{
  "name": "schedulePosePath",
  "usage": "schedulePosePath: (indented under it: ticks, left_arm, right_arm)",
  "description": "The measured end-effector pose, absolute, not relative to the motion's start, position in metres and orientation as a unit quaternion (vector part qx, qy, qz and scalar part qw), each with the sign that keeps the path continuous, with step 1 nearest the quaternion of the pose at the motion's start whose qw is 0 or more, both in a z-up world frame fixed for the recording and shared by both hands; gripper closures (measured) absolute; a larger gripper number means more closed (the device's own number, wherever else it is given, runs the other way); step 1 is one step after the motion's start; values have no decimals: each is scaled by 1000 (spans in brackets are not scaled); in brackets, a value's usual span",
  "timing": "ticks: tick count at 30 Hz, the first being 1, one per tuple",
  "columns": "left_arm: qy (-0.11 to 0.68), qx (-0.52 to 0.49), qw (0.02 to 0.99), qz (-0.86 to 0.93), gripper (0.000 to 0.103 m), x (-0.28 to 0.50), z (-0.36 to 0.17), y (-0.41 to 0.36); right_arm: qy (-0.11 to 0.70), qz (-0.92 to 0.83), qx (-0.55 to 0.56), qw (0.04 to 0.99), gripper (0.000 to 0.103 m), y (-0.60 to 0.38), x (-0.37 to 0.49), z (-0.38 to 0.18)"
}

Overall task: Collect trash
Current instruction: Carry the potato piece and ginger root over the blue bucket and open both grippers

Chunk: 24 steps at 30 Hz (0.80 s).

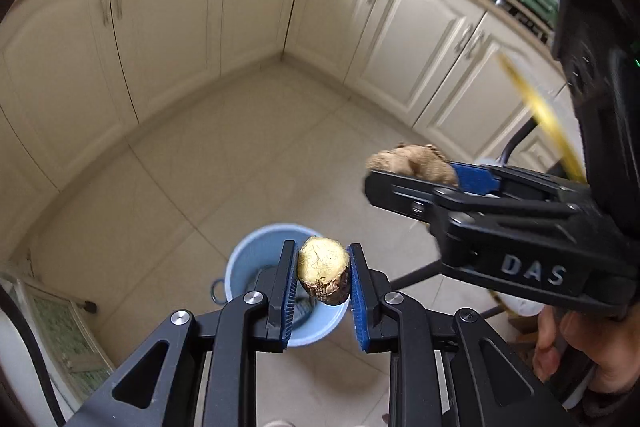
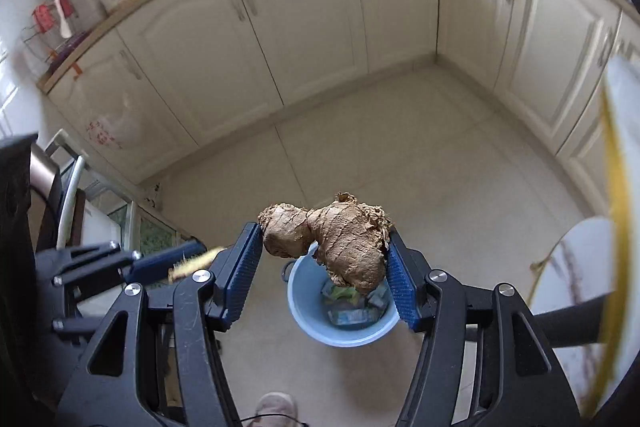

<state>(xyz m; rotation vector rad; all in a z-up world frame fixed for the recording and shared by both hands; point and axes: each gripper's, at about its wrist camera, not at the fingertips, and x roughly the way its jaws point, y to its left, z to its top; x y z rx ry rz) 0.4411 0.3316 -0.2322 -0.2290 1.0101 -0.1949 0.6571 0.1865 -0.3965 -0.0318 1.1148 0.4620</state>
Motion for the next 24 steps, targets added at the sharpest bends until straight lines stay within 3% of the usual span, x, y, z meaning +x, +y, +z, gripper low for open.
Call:
schedulePosePath:
  ticks: [5,8,11,13,24]
  left_arm:
    - [511,-119,846,-98,83,481,-270,329]
    - [523,-116,839,-96,80,507,-282,323]
    - [528,-120,836,-83,68,517,-294,324]
    - [527,-118,839,-69,46,522,-297,323]
    - [478,-115,871,7,43,495,-250,336]
  right_arm:
    - [556,209,5,804,43,183,679,-439]
    - [561,202,8,803,34,177,686,-448]
    - [564,199,10,802,33,172,690,-452]
    - [564,198,10,802,32,171,690,-451]
    - [531,207,-16,821,32,181,667,-405]
